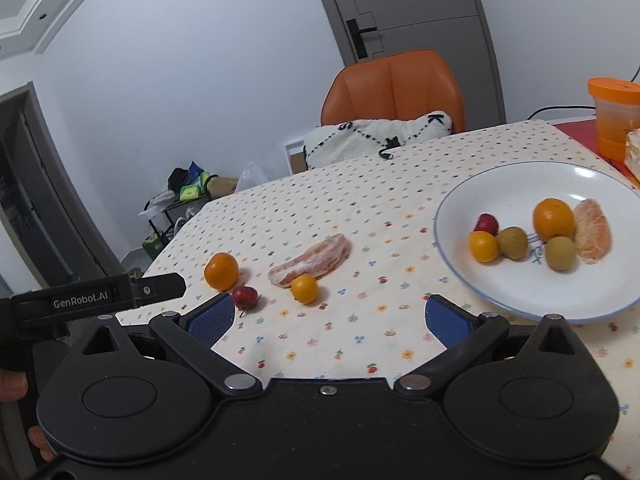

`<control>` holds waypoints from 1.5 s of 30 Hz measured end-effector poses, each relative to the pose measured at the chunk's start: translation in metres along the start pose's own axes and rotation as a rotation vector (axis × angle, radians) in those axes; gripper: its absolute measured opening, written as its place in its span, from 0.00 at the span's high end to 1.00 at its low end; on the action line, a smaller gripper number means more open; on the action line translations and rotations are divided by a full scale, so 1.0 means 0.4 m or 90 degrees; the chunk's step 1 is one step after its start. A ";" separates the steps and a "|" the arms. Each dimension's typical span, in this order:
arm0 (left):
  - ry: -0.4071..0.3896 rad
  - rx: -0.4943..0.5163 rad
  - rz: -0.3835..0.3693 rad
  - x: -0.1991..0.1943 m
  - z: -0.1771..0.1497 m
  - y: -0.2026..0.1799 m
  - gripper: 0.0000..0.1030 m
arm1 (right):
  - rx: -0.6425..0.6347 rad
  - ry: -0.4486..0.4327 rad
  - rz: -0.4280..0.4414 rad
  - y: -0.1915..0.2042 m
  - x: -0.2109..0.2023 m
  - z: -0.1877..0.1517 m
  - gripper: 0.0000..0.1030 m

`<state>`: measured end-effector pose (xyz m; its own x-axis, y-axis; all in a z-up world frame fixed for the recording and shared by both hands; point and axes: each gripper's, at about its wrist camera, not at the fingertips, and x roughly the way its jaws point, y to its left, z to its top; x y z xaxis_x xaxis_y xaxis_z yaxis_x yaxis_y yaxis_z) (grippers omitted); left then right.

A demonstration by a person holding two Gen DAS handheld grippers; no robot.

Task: Organize fruits
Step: 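Move both open grippers back over the remaining fruits on the tablecloth, then grasp a large orange with the left gripper while the right grasps a small tangerine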

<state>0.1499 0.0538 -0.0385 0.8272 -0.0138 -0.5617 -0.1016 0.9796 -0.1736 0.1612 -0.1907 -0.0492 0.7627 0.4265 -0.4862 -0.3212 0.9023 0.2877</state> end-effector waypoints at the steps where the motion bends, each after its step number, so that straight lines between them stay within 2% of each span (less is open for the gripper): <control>1: -0.001 -0.002 0.003 0.001 0.000 0.006 0.06 | -0.003 0.002 0.002 0.005 0.004 -0.001 0.00; 10: 0.008 -0.012 0.016 0.034 -0.006 0.039 0.06 | -0.020 0.015 0.009 0.027 0.047 -0.005 0.03; 22: 0.005 -0.019 0.022 0.093 0.014 0.048 0.09 | -0.016 0.030 0.006 0.032 0.118 0.013 0.25; 34: 0.026 -0.028 0.019 0.173 0.030 0.044 0.26 | 0.017 0.070 0.028 0.022 0.200 0.014 0.55; 40: 0.034 -0.040 0.013 0.203 0.038 0.048 0.36 | 0.015 0.072 0.042 0.032 0.219 0.019 0.57; 43: 0.027 -0.046 0.001 0.208 0.038 0.052 0.40 | 0.007 0.069 0.041 0.034 0.222 0.016 0.66; 45: 0.030 -0.047 -0.012 0.215 0.038 0.051 0.50 | 0.006 0.067 0.037 0.033 0.221 0.014 0.73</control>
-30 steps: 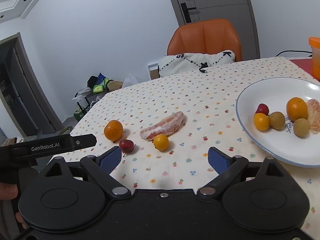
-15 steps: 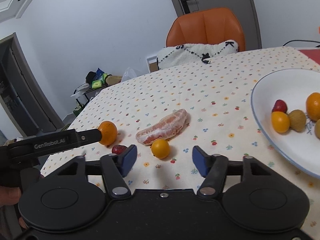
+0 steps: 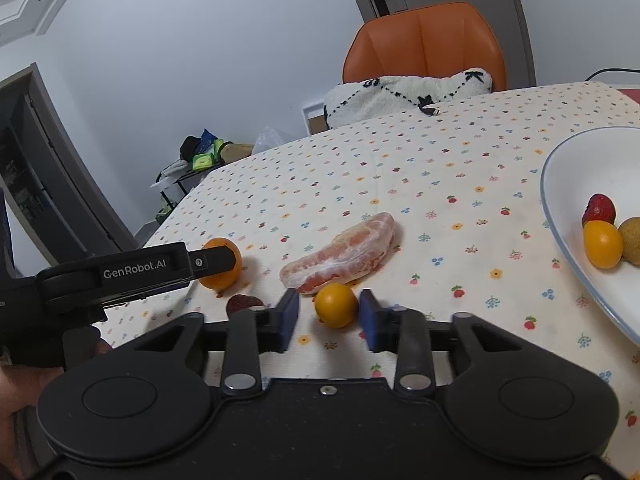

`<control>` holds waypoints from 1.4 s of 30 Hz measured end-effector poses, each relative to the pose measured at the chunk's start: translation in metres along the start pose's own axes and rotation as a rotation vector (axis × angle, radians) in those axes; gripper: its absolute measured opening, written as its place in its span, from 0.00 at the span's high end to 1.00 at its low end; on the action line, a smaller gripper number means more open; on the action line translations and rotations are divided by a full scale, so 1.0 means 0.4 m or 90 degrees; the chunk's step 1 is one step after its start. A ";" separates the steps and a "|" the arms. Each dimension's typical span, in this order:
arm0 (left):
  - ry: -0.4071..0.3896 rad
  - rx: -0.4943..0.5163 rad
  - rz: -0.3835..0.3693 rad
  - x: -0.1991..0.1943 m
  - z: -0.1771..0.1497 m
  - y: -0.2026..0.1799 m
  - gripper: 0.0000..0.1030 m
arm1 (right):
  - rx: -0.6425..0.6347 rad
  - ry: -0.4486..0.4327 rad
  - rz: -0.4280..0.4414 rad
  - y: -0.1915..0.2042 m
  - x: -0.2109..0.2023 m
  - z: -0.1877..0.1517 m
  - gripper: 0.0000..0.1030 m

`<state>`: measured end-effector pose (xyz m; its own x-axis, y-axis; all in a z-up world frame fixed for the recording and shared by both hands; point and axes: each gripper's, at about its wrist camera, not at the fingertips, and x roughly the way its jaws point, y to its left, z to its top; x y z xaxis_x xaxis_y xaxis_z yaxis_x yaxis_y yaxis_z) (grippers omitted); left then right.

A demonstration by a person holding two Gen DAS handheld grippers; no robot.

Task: Organize fruits
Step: 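Grasp a large orange with the left gripper while the right grasps a small tangerine, then carry orange and tangerine onto the white plate and open both grippers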

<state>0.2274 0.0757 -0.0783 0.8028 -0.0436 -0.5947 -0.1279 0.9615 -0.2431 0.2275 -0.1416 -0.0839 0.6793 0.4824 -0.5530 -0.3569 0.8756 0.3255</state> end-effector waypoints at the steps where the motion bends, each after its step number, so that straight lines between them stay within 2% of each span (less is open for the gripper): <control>1: 0.007 0.000 -0.007 0.004 -0.002 0.000 0.54 | 0.002 0.002 0.001 -0.003 0.000 0.001 0.76; 2: 0.014 -0.001 -0.012 0.009 -0.004 -0.001 0.61 | 0.007 0.003 0.003 -0.007 0.000 0.002 0.78; 6: 0.012 0.010 -0.009 0.001 -0.012 -0.012 0.63 | 0.017 0.001 0.005 -0.016 -0.010 -0.002 0.78; 19: -0.009 0.015 -0.013 -0.081 -0.019 -0.030 0.63 | 0.035 -0.040 0.011 -0.022 -0.084 -0.007 0.79; 42: -0.050 0.053 -0.094 -0.196 -0.037 -0.168 0.64 | 0.048 -0.129 -0.026 -0.062 -0.267 -0.009 0.79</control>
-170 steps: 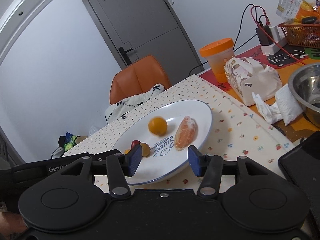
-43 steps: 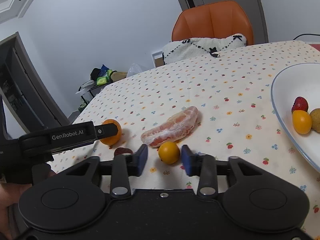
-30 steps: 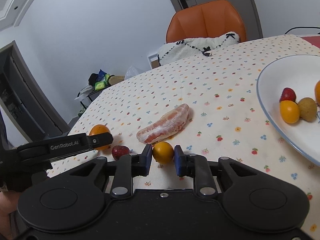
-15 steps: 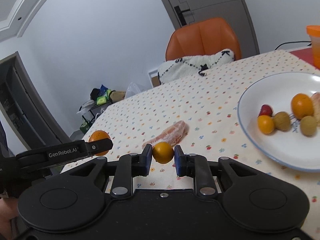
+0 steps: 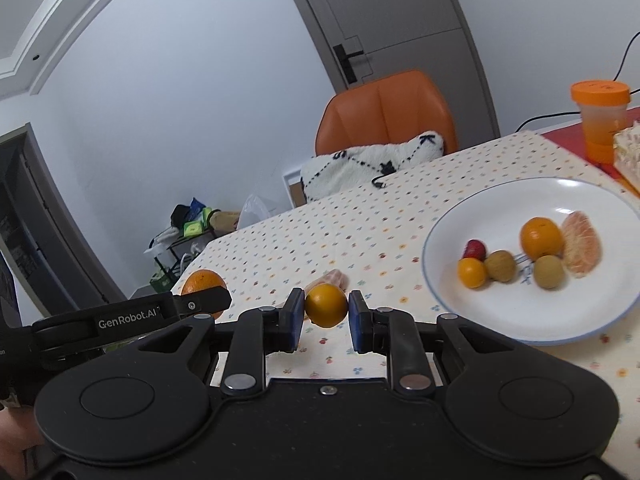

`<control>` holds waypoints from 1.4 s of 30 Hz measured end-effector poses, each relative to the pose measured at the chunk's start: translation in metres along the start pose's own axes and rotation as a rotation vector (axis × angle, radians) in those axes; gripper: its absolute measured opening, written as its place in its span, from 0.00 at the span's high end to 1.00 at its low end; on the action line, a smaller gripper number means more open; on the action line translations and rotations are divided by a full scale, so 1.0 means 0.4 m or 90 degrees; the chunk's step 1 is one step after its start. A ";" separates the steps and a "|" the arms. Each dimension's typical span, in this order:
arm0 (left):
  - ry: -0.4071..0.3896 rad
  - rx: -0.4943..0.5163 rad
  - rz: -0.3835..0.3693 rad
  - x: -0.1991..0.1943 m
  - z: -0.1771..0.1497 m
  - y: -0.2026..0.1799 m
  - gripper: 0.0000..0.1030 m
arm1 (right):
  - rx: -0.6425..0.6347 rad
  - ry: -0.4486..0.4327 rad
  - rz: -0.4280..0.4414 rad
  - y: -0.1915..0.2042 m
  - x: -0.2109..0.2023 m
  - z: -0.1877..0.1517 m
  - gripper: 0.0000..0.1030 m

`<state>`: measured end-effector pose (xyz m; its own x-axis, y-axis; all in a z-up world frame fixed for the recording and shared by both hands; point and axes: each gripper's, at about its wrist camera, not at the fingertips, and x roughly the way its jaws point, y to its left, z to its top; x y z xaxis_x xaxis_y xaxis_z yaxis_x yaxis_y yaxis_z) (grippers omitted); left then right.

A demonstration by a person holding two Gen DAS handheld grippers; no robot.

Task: Organize fruits
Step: 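Carry orange and tangerine onto the white plate and open both grippers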

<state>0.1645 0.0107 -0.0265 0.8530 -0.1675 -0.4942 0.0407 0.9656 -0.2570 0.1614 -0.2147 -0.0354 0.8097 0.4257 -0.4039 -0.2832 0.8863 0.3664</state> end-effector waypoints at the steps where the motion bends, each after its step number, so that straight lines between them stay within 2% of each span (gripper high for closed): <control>1: -0.001 0.002 -0.003 -0.002 -0.001 -0.007 0.64 | 0.001 -0.003 -0.002 -0.003 -0.007 0.000 0.79; 18: -0.016 0.054 -0.050 -0.034 -0.001 -0.149 0.64 | 0.030 -0.062 -0.033 -0.080 -0.121 0.016 0.79; 34: 0.002 0.092 -0.115 -0.006 -0.010 -0.282 0.64 | 0.060 -0.103 -0.095 -0.173 -0.197 0.030 0.79; 42: 0.017 0.091 -0.131 0.039 -0.026 -0.320 0.64 | 0.071 -0.102 -0.118 -0.215 -0.201 0.025 0.79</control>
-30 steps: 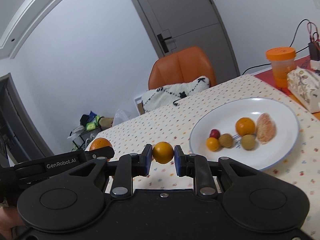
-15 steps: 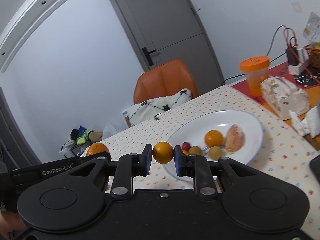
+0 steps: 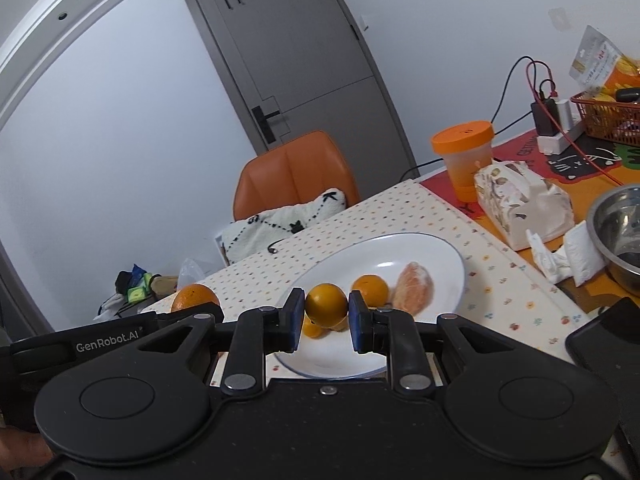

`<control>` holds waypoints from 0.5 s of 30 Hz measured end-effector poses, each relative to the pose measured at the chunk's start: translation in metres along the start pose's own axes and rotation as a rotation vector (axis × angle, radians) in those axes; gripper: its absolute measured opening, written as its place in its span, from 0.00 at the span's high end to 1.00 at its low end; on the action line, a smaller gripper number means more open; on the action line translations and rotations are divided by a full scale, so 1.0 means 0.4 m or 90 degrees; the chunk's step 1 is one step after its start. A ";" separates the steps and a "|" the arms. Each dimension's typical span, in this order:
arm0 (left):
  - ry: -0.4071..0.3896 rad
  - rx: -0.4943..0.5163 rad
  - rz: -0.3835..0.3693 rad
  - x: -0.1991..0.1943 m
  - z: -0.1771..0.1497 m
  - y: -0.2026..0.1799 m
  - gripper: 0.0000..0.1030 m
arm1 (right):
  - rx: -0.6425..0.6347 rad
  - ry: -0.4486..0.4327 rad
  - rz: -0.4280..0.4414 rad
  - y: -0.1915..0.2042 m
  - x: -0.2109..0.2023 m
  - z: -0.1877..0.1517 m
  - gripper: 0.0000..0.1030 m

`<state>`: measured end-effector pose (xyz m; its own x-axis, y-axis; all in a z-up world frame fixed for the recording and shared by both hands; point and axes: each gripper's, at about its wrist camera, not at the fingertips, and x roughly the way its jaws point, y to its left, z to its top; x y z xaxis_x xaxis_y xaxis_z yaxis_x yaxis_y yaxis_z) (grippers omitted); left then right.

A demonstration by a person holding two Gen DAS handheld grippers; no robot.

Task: Organize fruits
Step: 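Carry orange and tangerine onto the white plate and open both grippers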

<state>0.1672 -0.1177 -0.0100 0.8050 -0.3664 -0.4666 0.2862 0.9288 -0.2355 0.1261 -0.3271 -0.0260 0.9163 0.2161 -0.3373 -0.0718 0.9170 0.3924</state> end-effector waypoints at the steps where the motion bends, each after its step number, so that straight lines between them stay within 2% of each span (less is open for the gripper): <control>1: 0.003 -0.003 0.000 0.008 -0.002 -0.001 0.64 | 0.002 0.001 -0.002 -0.005 0.002 -0.001 0.79; 15: 0.044 -0.011 -0.014 0.118 -0.021 -0.023 0.63 | 0.015 0.026 -0.032 -0.053 0.046 -0.015 0.79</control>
<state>0.1983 -0.1439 -0.0372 0.7604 -0.3906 -0.5188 0.2942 0.9194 -0.2610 0.1423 -0.3407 -0.0458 0.9016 0.1846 -0.3913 -0.0169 0.9187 0.3946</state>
